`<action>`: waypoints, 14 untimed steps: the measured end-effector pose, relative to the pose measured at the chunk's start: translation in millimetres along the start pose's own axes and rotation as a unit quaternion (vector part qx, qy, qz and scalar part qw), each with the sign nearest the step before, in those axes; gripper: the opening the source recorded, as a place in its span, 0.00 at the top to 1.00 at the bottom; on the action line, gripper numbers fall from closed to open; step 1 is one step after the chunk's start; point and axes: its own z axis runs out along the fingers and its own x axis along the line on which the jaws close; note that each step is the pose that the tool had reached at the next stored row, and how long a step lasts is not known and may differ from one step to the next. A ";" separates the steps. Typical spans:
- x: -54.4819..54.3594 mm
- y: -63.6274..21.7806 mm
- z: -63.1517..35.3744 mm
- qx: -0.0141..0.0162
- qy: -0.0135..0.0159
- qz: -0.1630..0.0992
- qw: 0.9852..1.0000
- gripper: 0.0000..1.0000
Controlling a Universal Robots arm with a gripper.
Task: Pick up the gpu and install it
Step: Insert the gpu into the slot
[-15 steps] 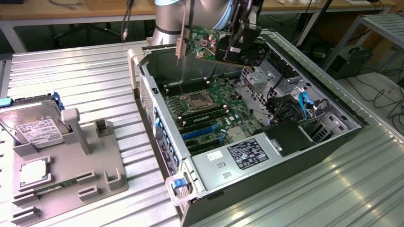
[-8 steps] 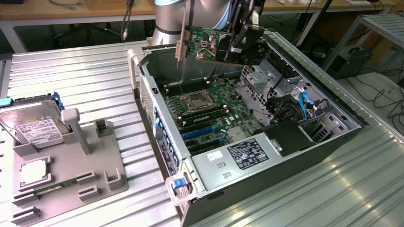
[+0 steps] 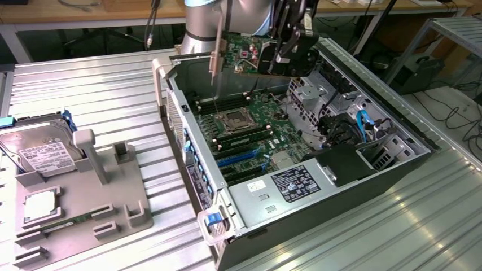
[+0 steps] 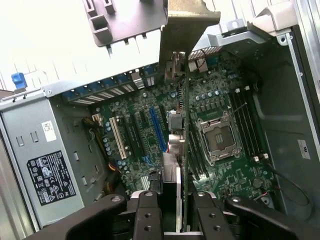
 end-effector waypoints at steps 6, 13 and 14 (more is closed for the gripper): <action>0.0 0.0 0.0 0.000 0.001 -0.031 1.000 0.72; 0.0 0.0 0.0 0.000 0.003 -0.062 0.998 0.72; 0.0 0.0 0.0 0.000 0.003 -0.067 0.998 0.72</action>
